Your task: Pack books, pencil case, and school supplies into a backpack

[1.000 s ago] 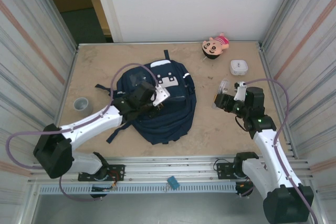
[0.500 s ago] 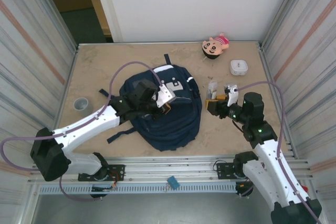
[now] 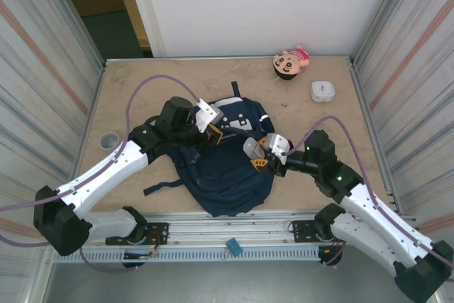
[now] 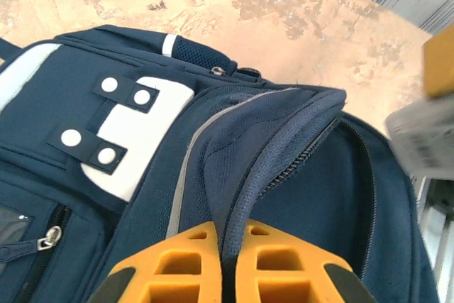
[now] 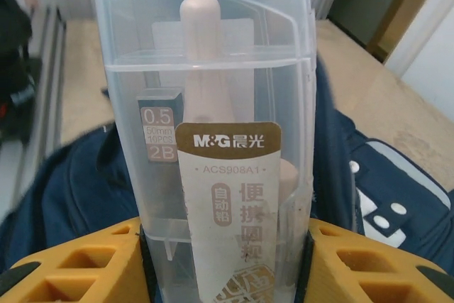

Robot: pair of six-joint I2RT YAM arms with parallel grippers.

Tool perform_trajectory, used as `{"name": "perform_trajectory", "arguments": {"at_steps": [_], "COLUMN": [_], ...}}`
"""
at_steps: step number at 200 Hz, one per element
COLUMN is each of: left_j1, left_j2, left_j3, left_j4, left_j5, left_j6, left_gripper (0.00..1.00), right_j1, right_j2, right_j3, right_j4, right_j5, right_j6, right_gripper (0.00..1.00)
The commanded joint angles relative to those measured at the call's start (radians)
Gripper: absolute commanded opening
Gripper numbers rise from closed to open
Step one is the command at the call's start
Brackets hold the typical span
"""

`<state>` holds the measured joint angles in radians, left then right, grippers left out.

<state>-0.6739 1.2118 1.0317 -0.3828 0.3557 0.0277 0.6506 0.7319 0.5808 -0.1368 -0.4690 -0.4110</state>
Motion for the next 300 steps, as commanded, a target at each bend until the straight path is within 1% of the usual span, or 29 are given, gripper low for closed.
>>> {"name": "perform_trajectory", "arguments": {"at_steps": [1, 12, 22, 39, 49, 74, 90, 111, 120, 134, 151, 159, 174, 186, 198, 200, 206, 215, 237, 245, 253, 272, 276, 287, 294, 300], "left_j1": [0.017, 0.017, 0.017, 0.017, 0.017, 0.017, 0.017, 0.017, 0.017, 0.018, 0.017, 0.017, 0.017, 0.019, 0.018, 0.018, 0.019, 0.019, 0.019, 0.016, 0.012, -0.006, -0.010, -0.019, -0.024, -0.027], "left_j2": [-0.024, -0.014, -0.006, -0.003, -0.003, -0.009, -0.015, -0.024, -0.028, -0.031, -0.034, -0.036, -0.039, -0.042, -0.044, -0.044, -0.044, -0.045, -0.044, -0.043, -0.043, -0.043, -0.043, -0.043, -0.041, -0.038], "left_j3": [0.014, 0.021, 0.028, 0.034, 0.031, 0.027, 0.025, 0.020, 0.019, 0.016, 0.012, 0.007, -0.001, -0.011, -0.020, -0.023, -0.028, -0.035, -0.052, -0.057, -0.061, -0.077, -0.080, -0.091, -0.095, -0.097], "left_j4": [0.152, 0.152, 0.150, 0.156, 0.160, 0.149, 0.148, 0.153, 0.151, 0.151, 0.149, 0.148, 0.153, 0.154, 0.161, 0.162, 0.165, 0.173, 0.184, 0.187, 0.188, 0.187, 0.188, 0.188, 0.188, 0.187], "left_j5": [0.108, 0.130, 0.147, 0.168, 0.174, 0.179, 0.187, 0.188, 0.184, 0.177, 0.169, 0.162, 0.151, 0.142, 0.140, 0.141, 0.141, 0.144, 0.158, 0.172, 0.185, 0.196, 0.198, 0.199, 0.199, 0.200], "left_j6": [-0.049, -0.050, -0.055, -0.059, -0.060, -0.059, -0.059, -0.063, -0.061, -0.061, -0.060, -0.059, -0.054, -0.046, -0.038, -0.036, -0.031, -0.025, 0.005, 0.022, 0.046, 0.104, 0.114, 0.139, 0.151, 0.157], "left_gripper": [0.00, 0.00, 0.00, 0.00, 0.00, 0.00, 0.00, 0.00, 0.00, 0.01, 0.01, 0.01, 0.02, 0.02, 0.02, 0.02, 0.02, 0.02, 0.02, 0.03, 0.03, 0.04, 0.05, 0.05, 0.06, 0.06], "right_j1": [0.113, 0.200, 0.244, 0.275, 0.293, 0.331, 0.339, 0.337, 0.337, 0.335, 0.327, 0.325, 0.323, 0.317, 0.287, 0.284, 0.258, 0.223, 0.136, 0.108, 0.081, 0.026, 0.018, -0.001, -0.006, -0.008], "right_j2": [0.066, 0.114, 0.172, 0.252, 0.304, 0.377, 0.426, 0.469, 0.476, 0.481, 0.461, 0.440, 0.381, 0.300, 0.207, 0.199, 0.152, 0.095, 0.003, 0.000, 0.015, 0.102, 0.125, 0.187, 0.223, 0.251], "right_j3": [0.043, 0.054, 0.076, 0.126, 0.138, 0.151, 0.172, 0.171, 0.171, 0.171, 0.163, 0.152, 0.127, 0.105, 0.082, 0.079, 0.068, 0.050, -0.009, -0.020, -0.015, 0.032, 0.045, 0.082, 0.100, 0.116], "right_j4": [-0.040, -0.045, -0.049, -0.052, -0.023, 0.033, 0.041, 0.102, 0.118, 0.144, 0.155, 0.154, 0.148, 0.115, 0.087, 0.087, 0.079, 0.081, 0.140, 0.164, 0.164, 0.146, 0.141, 0.127, 0.129, 0.131], "right_j5": [0.191, 0.311, 0.385, 0.435, 0.465, 0.545, 0.587, 0.637, 0.650, 0.685, 0.692, 0.678, 0.631, 0.539, 0.423, 0.418, 0.357, 0.303, 0.220, 0.205, 0.178, 0.101, 0.078, 0.000, -0.030, -0.044], "right_j6": [-0.232, -0.315, -0.361, -0.401, -0.427, -0.526, -0.559, -0.566, -0.566, -0.545, -0.519, -0.508, -0.473, -0.423, -0.353, -0.347, -0.290, -0.234, -0.157, -0.145, -0.146, -0.127, -0.123, -0.125, -0.124, -0.125], "right_gripper": [0.48, 0.48, 0.48, 0.48, 0.48, 0.51, 0.54, 0.63, 0.65, 0.65, 0.59, 0.57, 0.56, 0.58, 0.60, 0.60, 0.61, 0.63, 0.74, 0.76, 0.76, 0.75, 0.74, 0.66, 0.63, 0.57]}}
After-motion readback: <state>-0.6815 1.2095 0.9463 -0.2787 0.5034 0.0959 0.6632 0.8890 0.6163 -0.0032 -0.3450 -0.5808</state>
